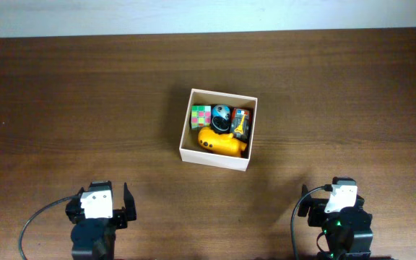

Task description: Pack container

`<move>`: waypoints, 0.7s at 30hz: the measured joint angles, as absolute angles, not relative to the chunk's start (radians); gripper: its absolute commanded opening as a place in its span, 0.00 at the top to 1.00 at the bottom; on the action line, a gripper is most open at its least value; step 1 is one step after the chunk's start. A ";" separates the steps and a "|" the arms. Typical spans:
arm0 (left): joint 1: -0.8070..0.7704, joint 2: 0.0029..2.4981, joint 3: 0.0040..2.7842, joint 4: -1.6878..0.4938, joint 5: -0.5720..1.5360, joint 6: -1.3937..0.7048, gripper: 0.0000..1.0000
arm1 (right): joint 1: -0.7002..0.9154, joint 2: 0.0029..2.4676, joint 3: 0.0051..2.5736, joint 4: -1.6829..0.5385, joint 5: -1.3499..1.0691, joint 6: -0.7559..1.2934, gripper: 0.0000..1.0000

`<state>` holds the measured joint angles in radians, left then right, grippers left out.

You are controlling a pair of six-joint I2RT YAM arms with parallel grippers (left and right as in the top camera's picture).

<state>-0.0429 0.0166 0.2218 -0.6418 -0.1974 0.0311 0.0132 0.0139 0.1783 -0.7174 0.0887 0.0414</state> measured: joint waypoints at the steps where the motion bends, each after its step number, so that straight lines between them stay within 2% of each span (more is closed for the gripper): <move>1: -0.038 0.016 0.215 -0.642 -0.198 0.031 0.01 | 0.013 0.014 0.178 -0.717 0.089 0.041 0.01; 21: -0.036 0.016 0.168 -0.665 -0.195 0.031 0.01 | 0.013 0.014 0.178 -0.717 0.089 0.040 0.01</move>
